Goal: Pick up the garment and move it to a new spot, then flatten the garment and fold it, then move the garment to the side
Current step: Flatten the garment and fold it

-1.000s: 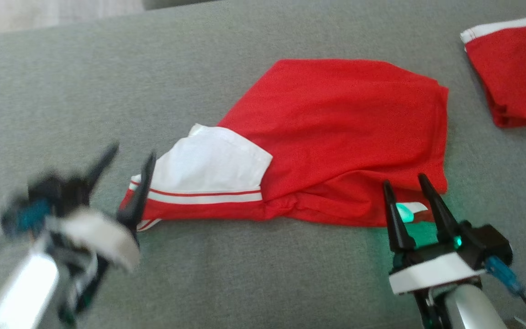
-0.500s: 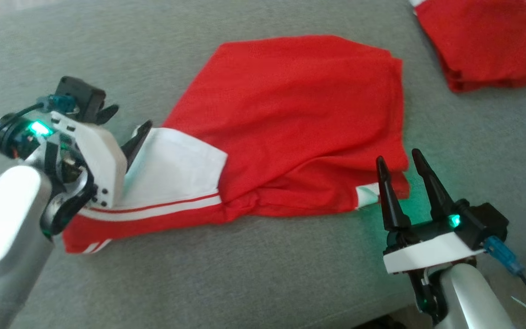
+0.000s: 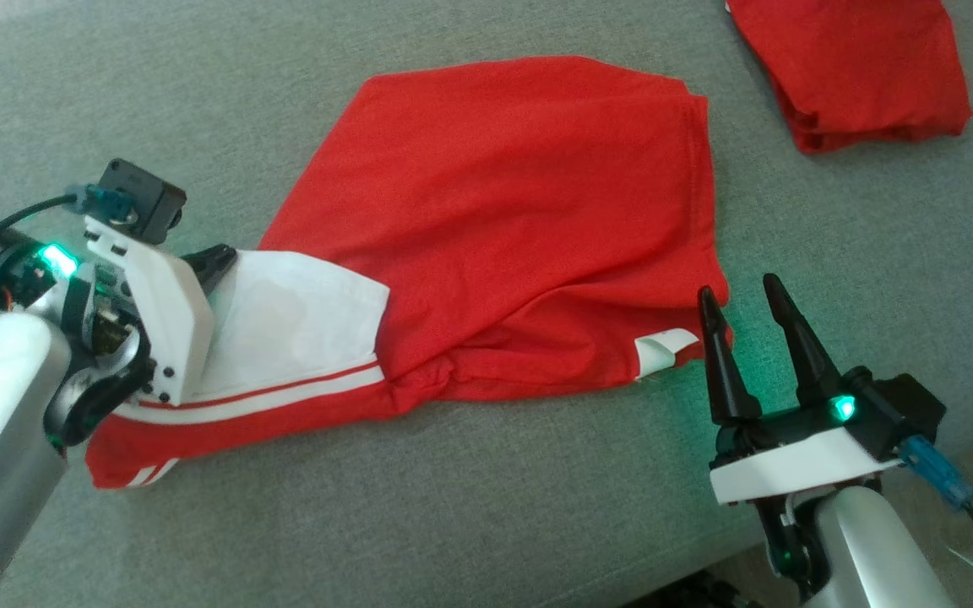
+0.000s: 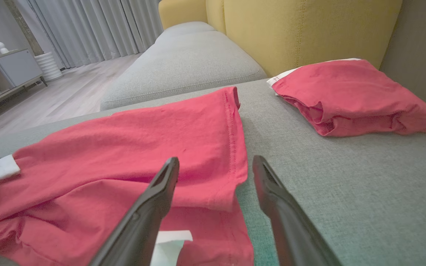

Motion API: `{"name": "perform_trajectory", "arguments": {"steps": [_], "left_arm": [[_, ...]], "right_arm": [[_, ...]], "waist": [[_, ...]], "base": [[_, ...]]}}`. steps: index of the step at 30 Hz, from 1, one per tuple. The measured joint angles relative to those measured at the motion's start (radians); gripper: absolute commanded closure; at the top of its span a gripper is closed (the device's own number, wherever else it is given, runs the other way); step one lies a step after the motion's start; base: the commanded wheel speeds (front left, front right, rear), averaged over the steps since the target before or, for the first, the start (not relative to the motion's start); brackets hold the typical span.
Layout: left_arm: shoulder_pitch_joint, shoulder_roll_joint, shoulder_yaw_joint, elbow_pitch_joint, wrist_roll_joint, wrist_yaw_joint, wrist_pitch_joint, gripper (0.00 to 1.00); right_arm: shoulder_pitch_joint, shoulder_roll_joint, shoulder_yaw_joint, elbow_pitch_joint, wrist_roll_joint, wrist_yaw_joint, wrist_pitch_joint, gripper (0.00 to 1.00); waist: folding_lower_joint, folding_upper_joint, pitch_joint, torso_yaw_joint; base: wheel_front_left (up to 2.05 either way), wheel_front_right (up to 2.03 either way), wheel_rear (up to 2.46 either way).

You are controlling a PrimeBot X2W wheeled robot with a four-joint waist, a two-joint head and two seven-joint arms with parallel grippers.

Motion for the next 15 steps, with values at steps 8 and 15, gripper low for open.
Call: {"name": "perform_trajectory", "arguments": {"steps": [8,15], "left_arm": [[-0.003,0.011,0.011,-0.064,0.074,0.011,-0.172,1.0],[-0.009,0.031,0.056,-0.185,0.149,0.077,-0.321,1.0]], "right_arm": [[0.003,0.0,-0.044,0.01,0.036,0.0,0.0,0.0],[0.049,0.001,-0.049,0.073,0.041,0.0,0.0,0.0]], "waist": [[0.0,0.0,-0.014,0.032],[0.0,0.0,-0.021,0.055]], "base": [[0.0,0.0,0.0],[0.0,0.0,0.0]]}}
